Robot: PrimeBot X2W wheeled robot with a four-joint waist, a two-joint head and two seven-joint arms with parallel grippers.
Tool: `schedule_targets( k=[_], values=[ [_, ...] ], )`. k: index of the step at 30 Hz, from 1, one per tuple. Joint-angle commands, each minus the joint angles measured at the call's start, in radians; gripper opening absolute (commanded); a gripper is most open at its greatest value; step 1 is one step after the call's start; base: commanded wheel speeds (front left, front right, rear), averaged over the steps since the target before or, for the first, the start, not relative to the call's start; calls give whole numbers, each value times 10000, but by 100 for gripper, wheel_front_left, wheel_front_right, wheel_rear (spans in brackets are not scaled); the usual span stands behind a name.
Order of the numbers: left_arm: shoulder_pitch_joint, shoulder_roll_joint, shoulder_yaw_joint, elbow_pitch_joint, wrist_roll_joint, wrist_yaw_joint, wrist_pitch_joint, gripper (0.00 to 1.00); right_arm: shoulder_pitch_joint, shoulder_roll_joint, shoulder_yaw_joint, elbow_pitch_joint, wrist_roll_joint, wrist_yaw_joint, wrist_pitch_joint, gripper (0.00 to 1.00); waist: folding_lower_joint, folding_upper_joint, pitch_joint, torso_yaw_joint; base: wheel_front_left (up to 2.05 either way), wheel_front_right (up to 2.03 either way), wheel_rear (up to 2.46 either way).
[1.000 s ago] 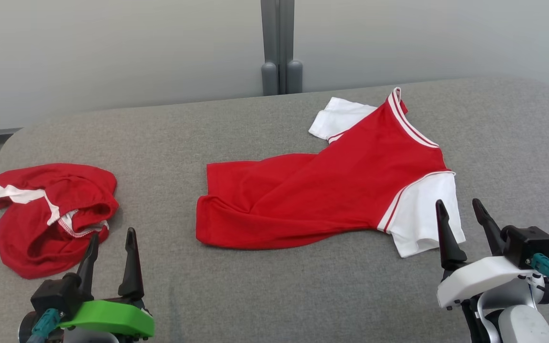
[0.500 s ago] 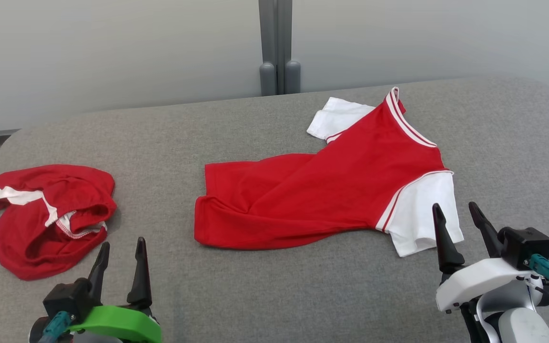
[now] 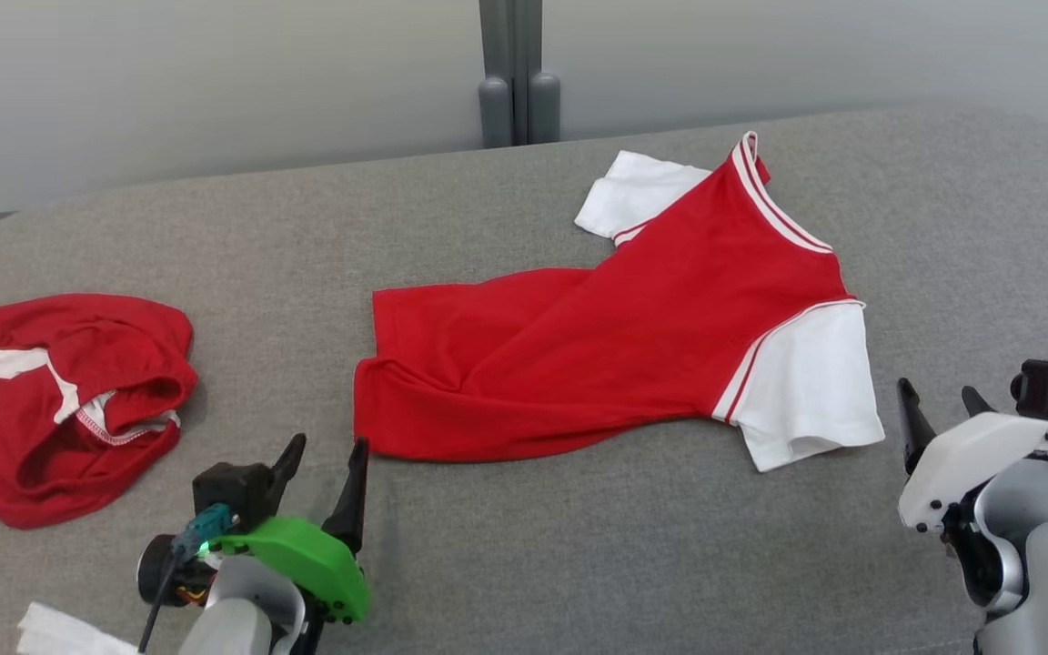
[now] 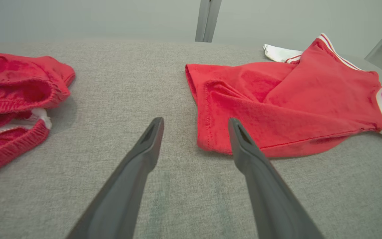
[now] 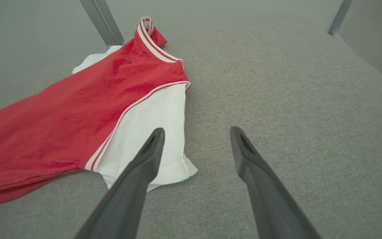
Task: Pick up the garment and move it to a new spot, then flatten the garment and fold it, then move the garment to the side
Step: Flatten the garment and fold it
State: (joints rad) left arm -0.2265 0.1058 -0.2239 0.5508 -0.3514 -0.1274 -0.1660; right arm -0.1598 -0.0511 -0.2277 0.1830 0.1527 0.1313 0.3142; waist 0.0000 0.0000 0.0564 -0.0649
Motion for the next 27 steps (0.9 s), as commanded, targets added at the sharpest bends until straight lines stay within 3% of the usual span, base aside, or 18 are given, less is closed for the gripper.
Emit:
schedule_targets(
  k=[1,6,12,26,27],
  values=[
    [-277,44,-140,236,78,-26,35,100,-335,-2,-116,198,-58,-11,232,100,0,0,359,-96,0,0,0],
    [-1038,-27,-690,1100,-166,-27,-23,100,-1057,-1,-279,1186,70,-11,857,100,0,0,811,-153,0,0,0],
    [-1550,-15,-1050,1859,-522,-30,-287,100,-1553,-13,218,2069,143,-12,1266,100,0,0,1086,-216,0,0,0],
    [-2190,-31,-1606,2863,-1086,-32,-614,100,-1718,-7,593,2184,-359,-12,1183,100,0,0,1249,-221,0,0,0],
    [-2212,-47,-1675,2928,-1190,-32,-580,89,-1711,-7,617,2167,-365,-11,1192,100,0,0,1263,-236,0,0,0]
  ],
)
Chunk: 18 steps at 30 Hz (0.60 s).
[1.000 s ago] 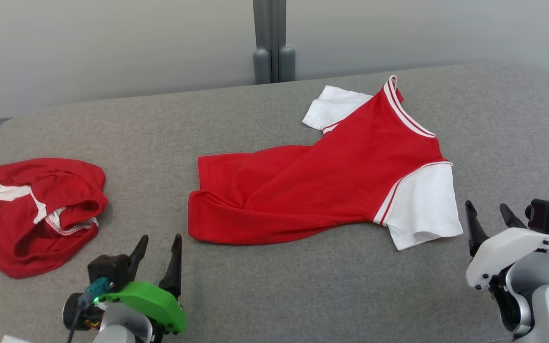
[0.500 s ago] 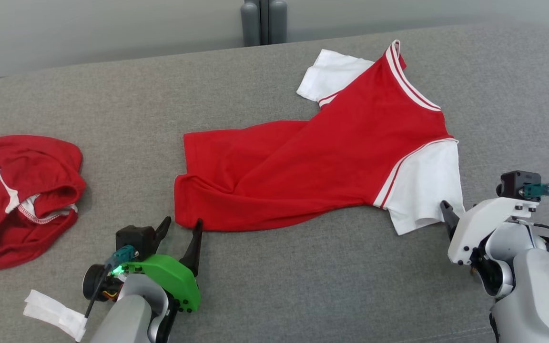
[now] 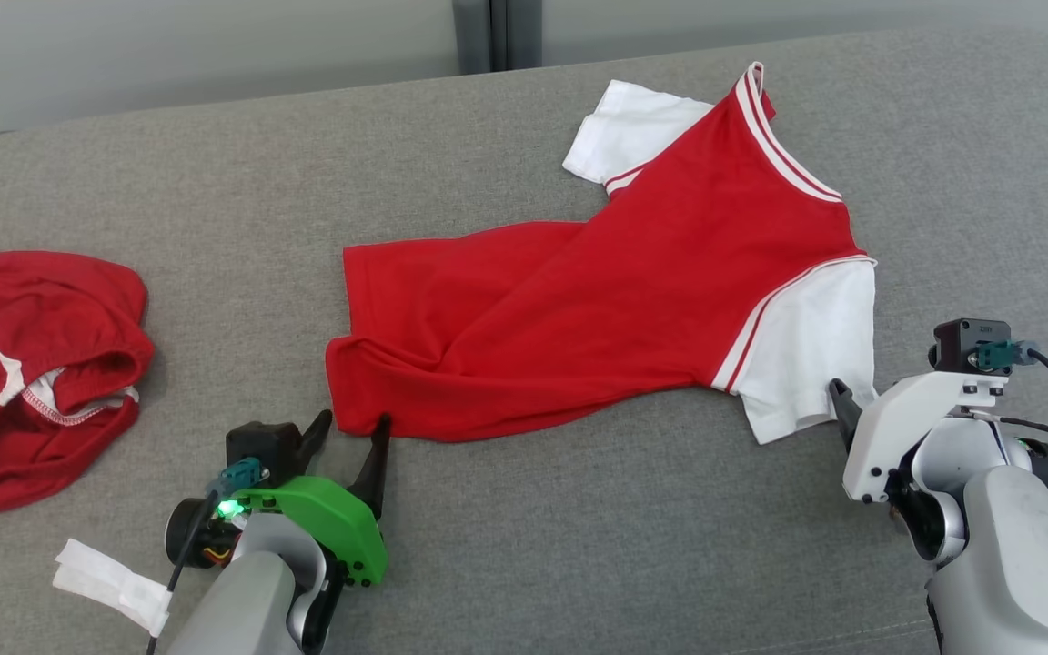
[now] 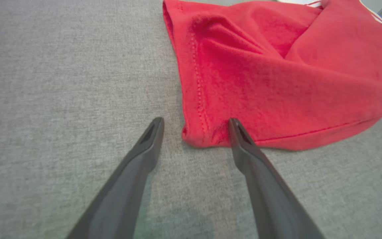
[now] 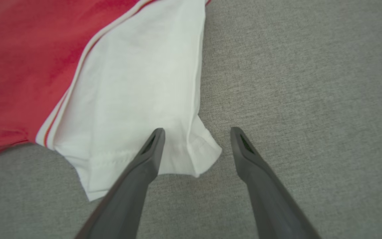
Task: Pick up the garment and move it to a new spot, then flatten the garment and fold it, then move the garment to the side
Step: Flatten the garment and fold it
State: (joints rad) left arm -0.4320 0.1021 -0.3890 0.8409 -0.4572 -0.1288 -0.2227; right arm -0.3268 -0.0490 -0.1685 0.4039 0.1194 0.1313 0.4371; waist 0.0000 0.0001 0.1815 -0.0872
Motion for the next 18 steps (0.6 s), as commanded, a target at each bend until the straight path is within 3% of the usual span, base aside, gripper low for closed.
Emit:
schedule_targets(
  k=[1,2,3,4,11,18],
  values=[
    [-182,-2,-79,77,-158,-19,5,46,-36,-28,64,-50,-44,-11,-8,100,0,-1,20,-25,0,0,0],
    [-211,30,-131,130,-189,-19,-12,9,-30,-28,89,-64,-41,-12,11,50,0,-1,32,-39,0,0,0],
    [-218,33,-193,159,-258,-19,-24,0,-26,-28,119,-81,-22,-11,23,11,0,-1,42,-48,0,0,0],
    [-222,31,-280,190,-343,-19,-3,0,-23,-28,165,-145,-20,-12,-69,0,0,-1,53,-54,0,0,0],
    [-88,63,-671,-338,-1287,-19,-154,0,204,-27,26,-747,656,-12,-511,0,0,-1,-29,21,0,0,0],
    [287,563,-975,-3107,-3214,-20,-267,0,586,-32,-111,-2315,2969,-11,-729,0,0,-1,-411,107,0,0,0]
  ],
)
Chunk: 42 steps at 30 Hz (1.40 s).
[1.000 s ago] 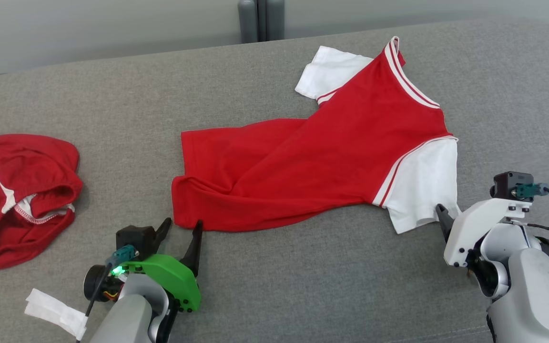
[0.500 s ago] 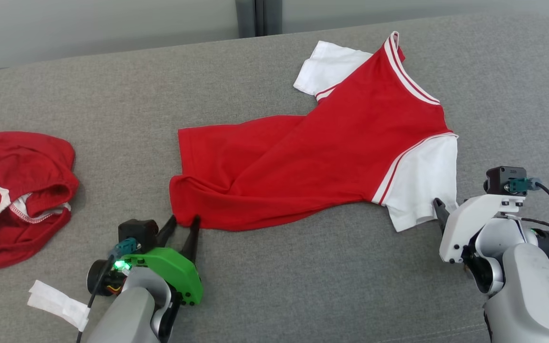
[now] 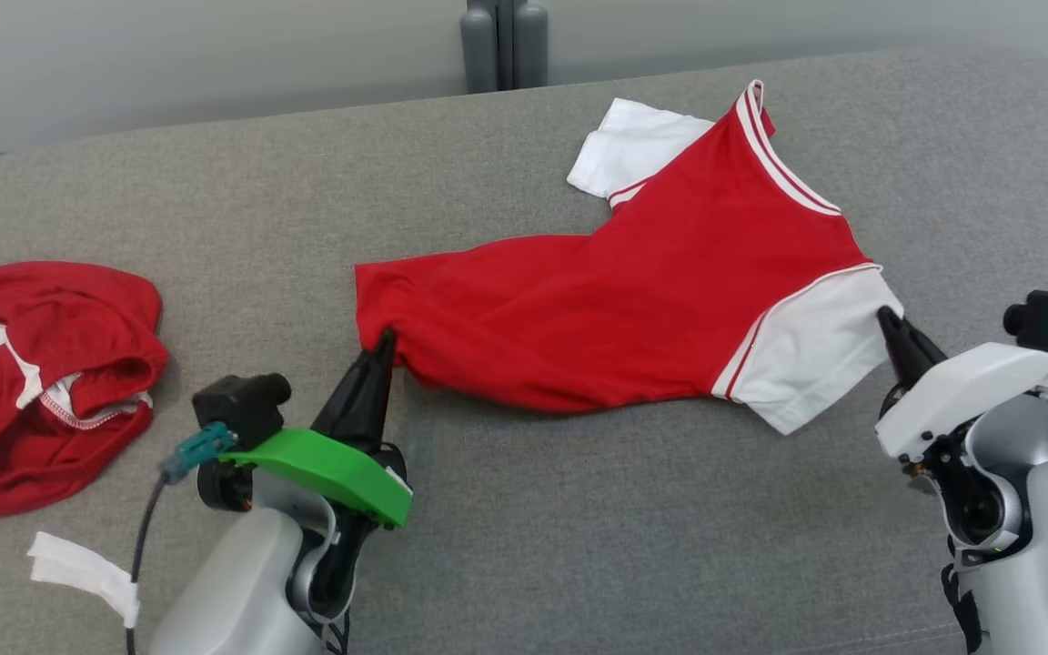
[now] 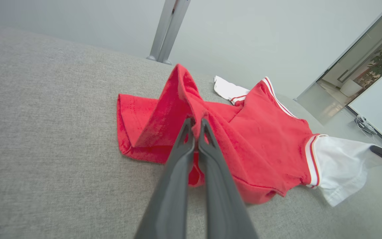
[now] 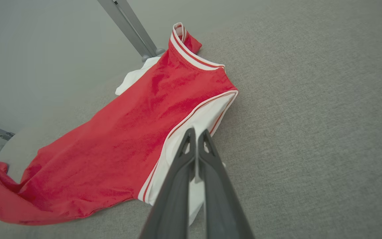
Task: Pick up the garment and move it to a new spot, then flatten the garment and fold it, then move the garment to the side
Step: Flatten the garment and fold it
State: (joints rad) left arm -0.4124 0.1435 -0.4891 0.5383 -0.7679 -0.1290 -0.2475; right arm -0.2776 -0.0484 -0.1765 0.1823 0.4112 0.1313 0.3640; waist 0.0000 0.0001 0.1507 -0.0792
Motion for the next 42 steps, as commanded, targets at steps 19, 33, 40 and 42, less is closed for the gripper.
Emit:
schedule_targets(
  k=[19,33,40,42],
  values=[
    [-3565,1700,1135,-4066,-3062,965,3523,0,-4843,-23,-209,-941,2426,-5,656,0,0,-1,2870,-713,0,0,0],
    [-9602,1414,2843,-1298,-2196,458,482,0,-12477,-240,-64,3688,408,-6,-5806,0,0,-1,4197,-751,0,0,0],
    [-9780,1037,2906,-1667,-2178,11,-112,0,-12654,-943,424,3630,54,-6,-6278,0,0,-1,4365,-401,0,0,0],
    [-9309,1037,2805,-1603,-2251,-13,-151,0,-12287,-1174,581,3641,-25,-8,-6285,0,0,-1,4452,-364,0,0,0]
  ],
)
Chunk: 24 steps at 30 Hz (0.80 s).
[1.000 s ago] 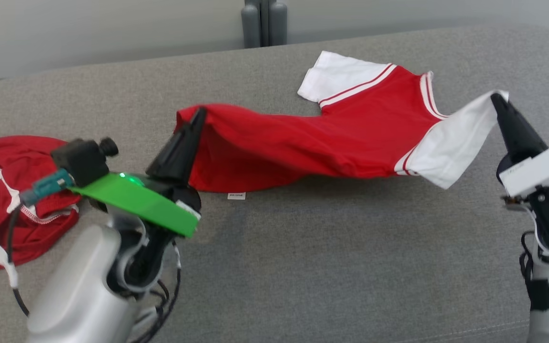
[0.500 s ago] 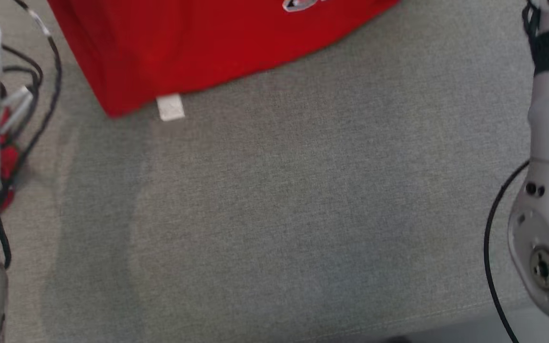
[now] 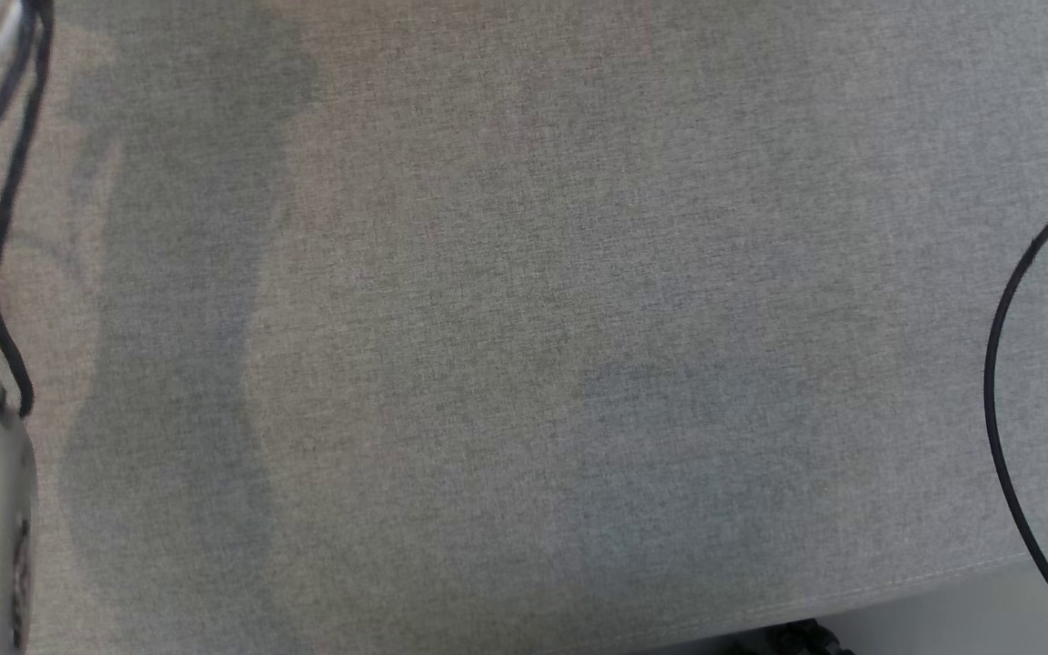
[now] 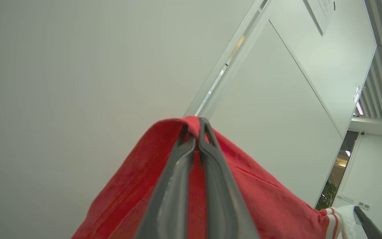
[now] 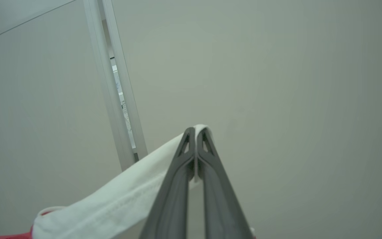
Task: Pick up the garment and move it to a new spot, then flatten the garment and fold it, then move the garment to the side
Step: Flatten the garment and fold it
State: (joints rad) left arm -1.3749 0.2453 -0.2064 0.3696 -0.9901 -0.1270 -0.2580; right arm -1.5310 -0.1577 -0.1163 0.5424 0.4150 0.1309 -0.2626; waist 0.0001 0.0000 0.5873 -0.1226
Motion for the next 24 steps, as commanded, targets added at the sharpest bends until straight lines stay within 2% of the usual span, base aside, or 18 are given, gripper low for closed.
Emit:
schedule_targets(
  k=[1,3,7,10,13,18,21,24],
  values=[
    [610,86,-160,96,32,-32,-60,0,514,-235,157,106,-173,-4,-21,0,-1,0,127,101,0,0,0],
    [1330,87,-454,58,-118,-38,-79,0,1071,-429,708,311,-163,-2,-24,0,-1,0,120,166,0,0,0],
    [3308,142,-1015,-250,-392,-41,-77,0,2583,-941,1829,396,671,-2,-24,0,-1,0,-273,330,0,0,0],
    [5026,105,-985,-575,-402,-41,-69,0,3906,-1430,2723,170,1524,-4,188,0,-1,0,-800,472,0,0,0],
    [6537,-38,-955,-905,-358,-42,-60,0,5268,-1839,3021,-148,2228,-4,473,0,-1,0,-1414,627,0,0,0],
    [8860,29,-1623,-975,-207,-35,-62,0,7748,-2153,2543,-685,3024,-2,1735,0,-1,0,-2546,847,0,0,0],
    [9910,170,-2270,-783,-396,-36,-33,0,9459,-2063,1883,-951,3078,-4,2957,0,-1,0,-3209,913,0,0,0],
    [10638,425,-2657,-571,-421,-35,102,0,10938,-1700,1012,-1485,2823,-4,4239,0,-1,0,-3696,929,0,0,0]
  ],
)
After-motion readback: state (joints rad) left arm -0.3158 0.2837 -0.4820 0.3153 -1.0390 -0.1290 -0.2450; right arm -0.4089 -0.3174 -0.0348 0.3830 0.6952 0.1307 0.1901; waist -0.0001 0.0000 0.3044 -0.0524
